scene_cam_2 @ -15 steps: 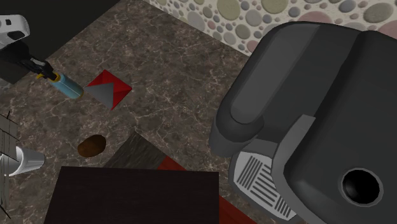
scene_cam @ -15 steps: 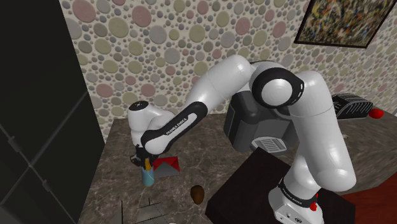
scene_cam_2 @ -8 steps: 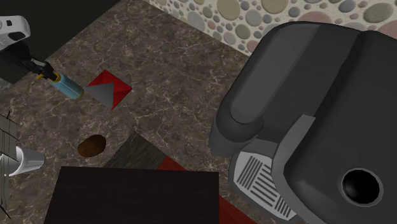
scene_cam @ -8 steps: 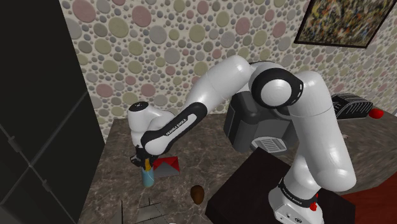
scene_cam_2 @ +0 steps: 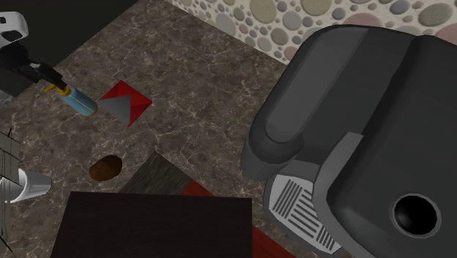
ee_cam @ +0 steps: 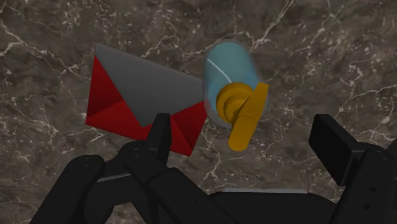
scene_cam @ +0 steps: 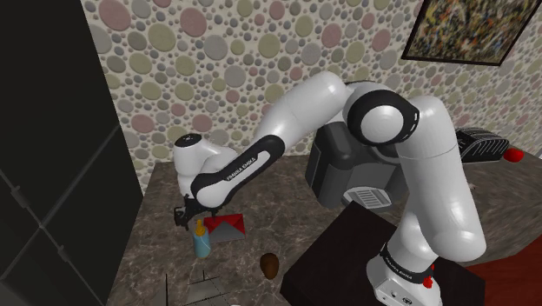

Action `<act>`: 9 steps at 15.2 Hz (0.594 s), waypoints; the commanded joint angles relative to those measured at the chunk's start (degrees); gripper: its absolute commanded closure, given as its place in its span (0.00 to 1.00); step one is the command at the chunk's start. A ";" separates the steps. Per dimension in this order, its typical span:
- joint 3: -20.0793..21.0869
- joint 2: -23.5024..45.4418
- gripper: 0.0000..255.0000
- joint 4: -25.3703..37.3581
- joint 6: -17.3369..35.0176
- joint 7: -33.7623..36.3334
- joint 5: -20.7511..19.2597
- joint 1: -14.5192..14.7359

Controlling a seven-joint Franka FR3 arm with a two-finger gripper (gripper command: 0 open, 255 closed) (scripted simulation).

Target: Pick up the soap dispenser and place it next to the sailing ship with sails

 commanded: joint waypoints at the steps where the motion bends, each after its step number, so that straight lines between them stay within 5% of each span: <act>1: 0.41 -2.35 0.00 -0.05 -2.30 -0.37 0.55 -0.29; 9: 0.58 -3.31 0.00 0.09 -3.38 -0.53 0.80 -0.38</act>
